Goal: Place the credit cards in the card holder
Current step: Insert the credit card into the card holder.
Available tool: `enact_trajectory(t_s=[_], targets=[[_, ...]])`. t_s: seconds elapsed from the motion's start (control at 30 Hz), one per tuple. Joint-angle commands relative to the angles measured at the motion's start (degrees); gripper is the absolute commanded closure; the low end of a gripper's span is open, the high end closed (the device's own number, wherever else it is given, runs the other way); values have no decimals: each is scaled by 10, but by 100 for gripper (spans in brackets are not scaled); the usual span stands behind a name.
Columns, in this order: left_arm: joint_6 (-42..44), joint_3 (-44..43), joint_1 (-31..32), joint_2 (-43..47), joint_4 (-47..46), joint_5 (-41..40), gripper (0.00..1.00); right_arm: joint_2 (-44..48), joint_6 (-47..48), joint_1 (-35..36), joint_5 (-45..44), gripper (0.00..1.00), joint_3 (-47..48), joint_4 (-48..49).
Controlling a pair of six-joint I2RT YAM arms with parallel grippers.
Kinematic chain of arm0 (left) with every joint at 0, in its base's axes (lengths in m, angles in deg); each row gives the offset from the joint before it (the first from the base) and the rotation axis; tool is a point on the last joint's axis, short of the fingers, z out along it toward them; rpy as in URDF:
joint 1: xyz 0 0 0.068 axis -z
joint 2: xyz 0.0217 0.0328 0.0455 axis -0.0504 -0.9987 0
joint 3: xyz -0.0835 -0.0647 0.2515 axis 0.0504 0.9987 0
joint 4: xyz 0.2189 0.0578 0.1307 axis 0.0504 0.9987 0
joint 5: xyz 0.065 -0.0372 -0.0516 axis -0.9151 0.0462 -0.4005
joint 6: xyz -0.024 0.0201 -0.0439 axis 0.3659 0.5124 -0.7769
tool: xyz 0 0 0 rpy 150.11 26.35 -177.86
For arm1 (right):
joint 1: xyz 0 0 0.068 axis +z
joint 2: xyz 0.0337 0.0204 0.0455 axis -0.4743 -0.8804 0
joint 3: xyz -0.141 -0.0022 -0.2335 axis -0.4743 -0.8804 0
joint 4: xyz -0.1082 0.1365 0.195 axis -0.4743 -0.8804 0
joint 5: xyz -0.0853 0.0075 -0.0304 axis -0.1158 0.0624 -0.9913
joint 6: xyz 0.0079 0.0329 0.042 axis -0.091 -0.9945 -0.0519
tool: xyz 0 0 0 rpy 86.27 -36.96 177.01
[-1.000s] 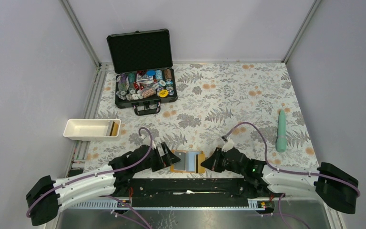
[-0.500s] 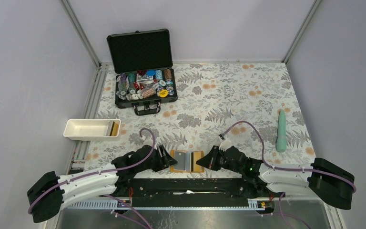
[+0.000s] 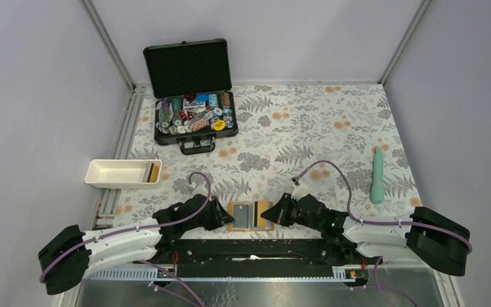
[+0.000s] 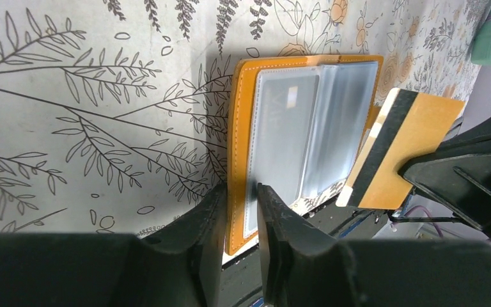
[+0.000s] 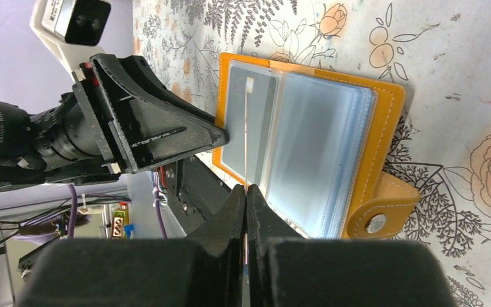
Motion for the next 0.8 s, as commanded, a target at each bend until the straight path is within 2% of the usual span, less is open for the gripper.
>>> enact_trajectory(t_s=[0.0, 0.77], targets=[[12, -6, -2, -7, 17, -15, 75, -24, 12, -2, -15, 100, 22, 55], [20, -18, -3, -23, 21, -10, 80, -142, -1, -3, -6, 100, 32, 131]])
